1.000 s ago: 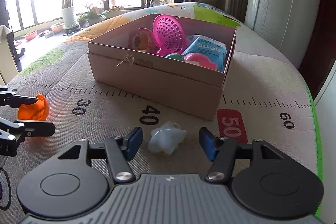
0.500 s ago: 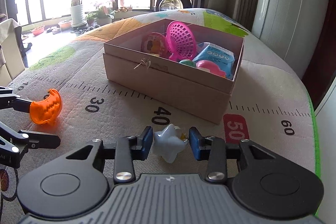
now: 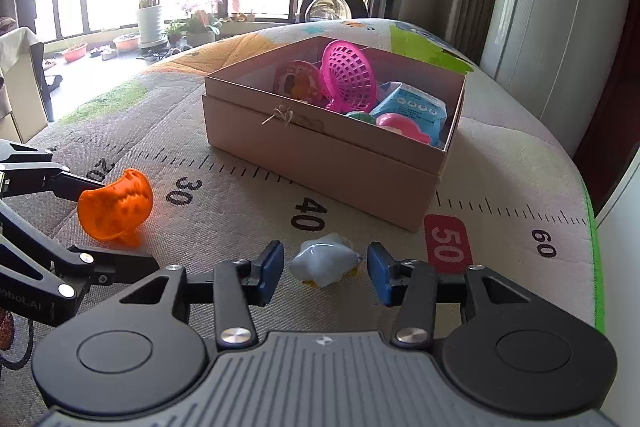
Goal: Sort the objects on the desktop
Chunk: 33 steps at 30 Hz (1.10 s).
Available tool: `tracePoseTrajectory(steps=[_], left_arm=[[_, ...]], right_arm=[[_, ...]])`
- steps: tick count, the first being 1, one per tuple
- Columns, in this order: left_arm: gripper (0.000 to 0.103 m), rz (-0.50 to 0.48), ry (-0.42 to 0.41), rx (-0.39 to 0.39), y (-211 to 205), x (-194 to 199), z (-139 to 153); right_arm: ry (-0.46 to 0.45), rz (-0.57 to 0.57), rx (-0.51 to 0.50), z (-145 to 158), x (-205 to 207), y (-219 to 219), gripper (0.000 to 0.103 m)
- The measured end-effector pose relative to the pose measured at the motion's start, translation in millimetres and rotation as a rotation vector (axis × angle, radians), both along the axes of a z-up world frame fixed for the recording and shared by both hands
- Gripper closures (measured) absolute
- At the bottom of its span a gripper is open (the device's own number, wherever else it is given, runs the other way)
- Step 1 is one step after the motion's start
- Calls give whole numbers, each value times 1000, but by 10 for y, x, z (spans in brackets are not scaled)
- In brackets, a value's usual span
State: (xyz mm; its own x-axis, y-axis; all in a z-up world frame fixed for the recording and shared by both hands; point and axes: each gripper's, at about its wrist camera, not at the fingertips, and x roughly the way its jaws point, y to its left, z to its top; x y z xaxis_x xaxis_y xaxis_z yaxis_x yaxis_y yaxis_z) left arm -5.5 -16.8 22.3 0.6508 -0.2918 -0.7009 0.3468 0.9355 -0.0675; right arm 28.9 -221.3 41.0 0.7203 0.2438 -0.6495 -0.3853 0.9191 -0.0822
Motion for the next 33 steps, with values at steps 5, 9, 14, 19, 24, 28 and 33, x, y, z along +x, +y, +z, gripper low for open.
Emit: tracePoseTrajectory(steps=[5,9,14,19,24,28,33], left_arm=[[16,17,-6,31,61,-13,5],[12,27,-25,87,142,-50,7],[9,76,-49,160,309,-59,20],[8,101,-44,127,426,-36,94],[8,36,-21,55,243,-19,95],[8,-7,-15,39,40,2,60],[9,-29,-15,36,-49,15,27]], right_arm=[[-7,-7,1,1,-1,-8,45],[-21,-11,0,11,-26,-28,38],[-28,-14,-4,-4,-61,-51,35],[-32,-6,-6,-12,-85,-52,35],[-47,3,-14,-11,-75,-17,35],[-47,5,-20,-21,-42,8,35],[-48,4,-19,-15,-50,3,35]])
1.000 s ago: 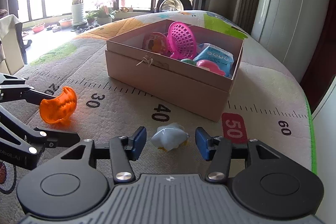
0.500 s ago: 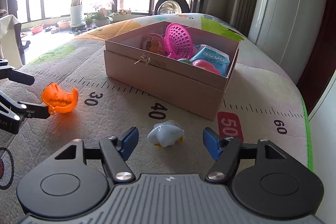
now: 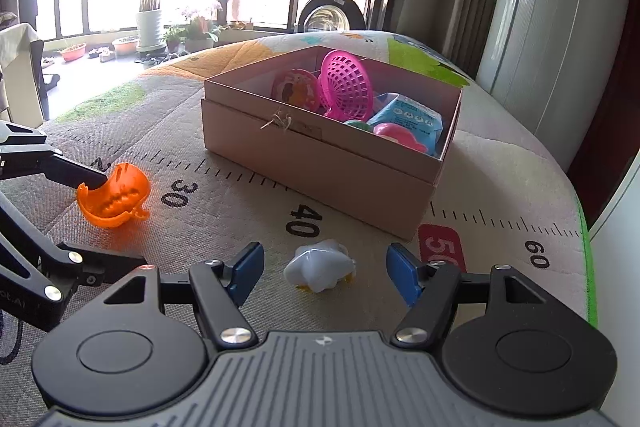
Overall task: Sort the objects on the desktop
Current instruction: 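Drop the white toy and orange toy into the pink box with both tools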
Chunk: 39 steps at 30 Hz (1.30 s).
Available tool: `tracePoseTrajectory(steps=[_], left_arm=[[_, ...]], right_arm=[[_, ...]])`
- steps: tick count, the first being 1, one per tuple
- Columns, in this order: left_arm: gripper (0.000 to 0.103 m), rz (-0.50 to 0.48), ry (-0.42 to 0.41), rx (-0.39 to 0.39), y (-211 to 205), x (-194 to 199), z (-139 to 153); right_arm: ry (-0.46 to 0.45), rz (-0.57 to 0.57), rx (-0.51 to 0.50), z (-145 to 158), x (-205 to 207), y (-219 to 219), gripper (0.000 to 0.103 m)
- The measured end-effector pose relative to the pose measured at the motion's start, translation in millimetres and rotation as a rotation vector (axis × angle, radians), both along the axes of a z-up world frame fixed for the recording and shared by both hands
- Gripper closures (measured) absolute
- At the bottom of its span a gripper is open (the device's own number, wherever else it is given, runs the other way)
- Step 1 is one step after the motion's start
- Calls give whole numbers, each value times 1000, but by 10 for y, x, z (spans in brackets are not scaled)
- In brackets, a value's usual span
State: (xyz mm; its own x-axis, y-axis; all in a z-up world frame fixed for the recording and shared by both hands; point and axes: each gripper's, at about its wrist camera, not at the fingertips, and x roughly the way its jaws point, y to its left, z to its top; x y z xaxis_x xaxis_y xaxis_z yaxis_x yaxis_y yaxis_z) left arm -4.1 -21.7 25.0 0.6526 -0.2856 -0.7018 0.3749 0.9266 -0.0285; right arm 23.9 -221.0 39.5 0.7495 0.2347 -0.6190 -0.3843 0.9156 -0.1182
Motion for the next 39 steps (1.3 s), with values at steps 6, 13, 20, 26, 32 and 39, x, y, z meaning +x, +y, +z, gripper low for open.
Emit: tracePoseTrajectory(steps=[6,13,20,26,32,39], left_arm=[[23,15,6,-25,48,43,-29],[50,19,-1,-27,35,77,-31],[55,9,-17,-14,36,11,-15],[55,-8,-82,-15,49,-113,181],[55,-64,-297,8,-104,16,756],[22,6,-311,-74,-396,972,1017]], right_arm=[[5,6,2,-10,21,28,35],[29,23,11,-19,59,82,48],[62,2,36,2,99,25,63],[28,33,35,211,-73,1,63],[-114,29,109,965,-74,-229,63],[-188,-93,239,1593,736,-348,29]])
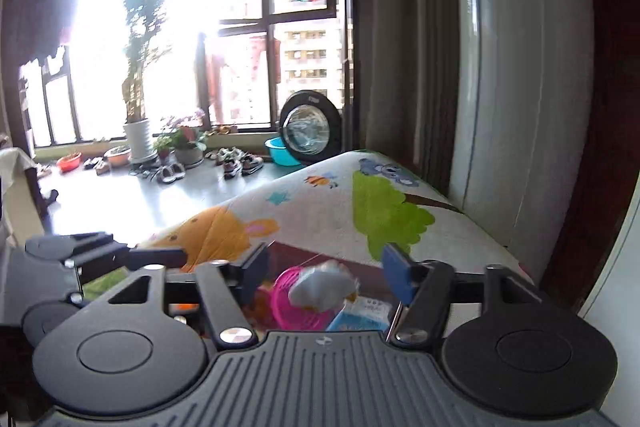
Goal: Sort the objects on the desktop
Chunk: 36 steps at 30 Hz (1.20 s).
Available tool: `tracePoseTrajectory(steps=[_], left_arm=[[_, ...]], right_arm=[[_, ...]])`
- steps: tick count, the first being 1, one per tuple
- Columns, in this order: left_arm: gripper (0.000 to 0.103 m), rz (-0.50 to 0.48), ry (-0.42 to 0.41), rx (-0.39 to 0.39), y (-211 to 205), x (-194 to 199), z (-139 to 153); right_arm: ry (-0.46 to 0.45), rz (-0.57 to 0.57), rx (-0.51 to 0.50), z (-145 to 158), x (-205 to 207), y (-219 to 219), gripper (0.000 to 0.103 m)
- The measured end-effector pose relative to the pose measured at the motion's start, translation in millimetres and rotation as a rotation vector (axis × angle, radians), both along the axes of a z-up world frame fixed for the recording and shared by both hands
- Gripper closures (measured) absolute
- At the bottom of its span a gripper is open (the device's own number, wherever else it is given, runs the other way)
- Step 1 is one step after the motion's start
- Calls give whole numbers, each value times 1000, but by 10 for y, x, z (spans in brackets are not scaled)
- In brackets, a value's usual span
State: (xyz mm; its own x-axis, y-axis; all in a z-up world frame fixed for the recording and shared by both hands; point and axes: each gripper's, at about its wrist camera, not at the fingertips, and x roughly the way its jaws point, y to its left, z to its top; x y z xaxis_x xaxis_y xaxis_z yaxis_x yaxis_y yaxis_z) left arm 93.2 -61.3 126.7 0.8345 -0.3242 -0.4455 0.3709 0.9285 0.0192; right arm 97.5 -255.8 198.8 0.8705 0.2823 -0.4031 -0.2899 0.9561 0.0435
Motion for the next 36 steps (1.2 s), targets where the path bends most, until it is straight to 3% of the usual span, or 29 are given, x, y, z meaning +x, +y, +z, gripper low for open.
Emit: tracePoseTrajectory(steps=[1,3,6,13,17,22,24,36], left_arm=[[21,34,26,5,18,32,-57],[0,65,31,13,106,-87,-186],[0,187,-27,67,256,-460,-446],[0,331,199,19,468,-875,-994],[0,379,275,15,486,-876,-1163],[0,366,260,22,483,-901,-1209],[0,365,257,26,464,-892,-1214],[0,367,255,31,443,-909,-1211]], right_arm=[[8,-28,2,-9,59,-6,29],[30,-23,20,-82,36,-38,24],[38,-31,41,-341,-197,-67,0],[205,-6,-50,-1216,-711,193,0],[264,-29,-109,-1562,-810,341,0],[291,-121,-148,-1717,-701,342,0],[329,-139,-105,-1765,-610,236,0],[266,-174,-105,-1828,-643,188,0]])
